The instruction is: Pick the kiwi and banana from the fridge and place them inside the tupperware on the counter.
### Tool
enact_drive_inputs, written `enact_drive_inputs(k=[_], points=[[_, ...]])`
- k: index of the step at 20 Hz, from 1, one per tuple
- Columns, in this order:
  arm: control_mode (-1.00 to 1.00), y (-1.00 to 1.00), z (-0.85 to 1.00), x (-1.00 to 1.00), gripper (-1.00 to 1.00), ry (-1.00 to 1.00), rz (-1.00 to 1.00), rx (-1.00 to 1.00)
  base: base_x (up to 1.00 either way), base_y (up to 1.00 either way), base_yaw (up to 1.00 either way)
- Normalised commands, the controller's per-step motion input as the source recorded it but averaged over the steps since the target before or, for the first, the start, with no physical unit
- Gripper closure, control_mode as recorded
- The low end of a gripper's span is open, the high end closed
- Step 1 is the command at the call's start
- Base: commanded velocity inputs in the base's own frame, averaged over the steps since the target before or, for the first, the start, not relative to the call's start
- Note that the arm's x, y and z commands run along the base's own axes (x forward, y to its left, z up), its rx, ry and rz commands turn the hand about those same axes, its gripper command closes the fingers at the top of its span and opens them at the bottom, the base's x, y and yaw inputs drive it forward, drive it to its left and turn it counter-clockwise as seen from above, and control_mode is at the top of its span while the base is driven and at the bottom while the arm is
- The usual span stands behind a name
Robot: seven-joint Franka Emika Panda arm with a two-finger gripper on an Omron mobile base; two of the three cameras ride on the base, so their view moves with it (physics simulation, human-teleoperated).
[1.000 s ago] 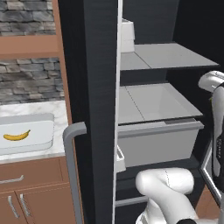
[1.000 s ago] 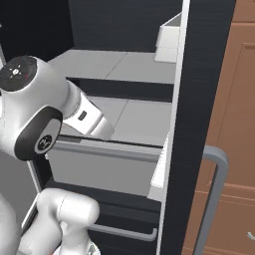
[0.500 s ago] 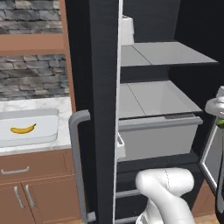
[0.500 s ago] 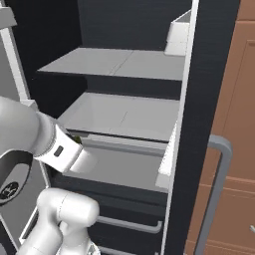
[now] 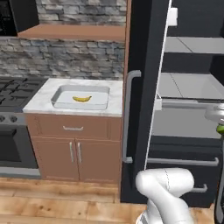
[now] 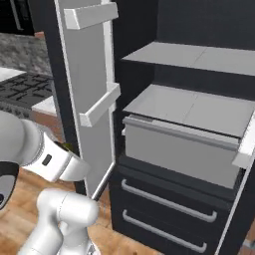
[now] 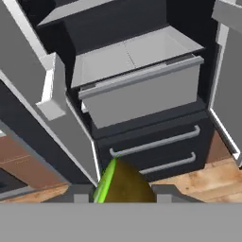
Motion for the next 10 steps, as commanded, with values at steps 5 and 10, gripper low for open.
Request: enact_drive_inputs(k=[5,10], points=[[1.0,0.0,0.0,0.0,1.0,0.0,0.0,0.0,-0.56,0.83,0.8],[1.0,0.0,0.0,0.0,1.0,0.0,0.0,0.0,-0.11,0.83,0.54]])
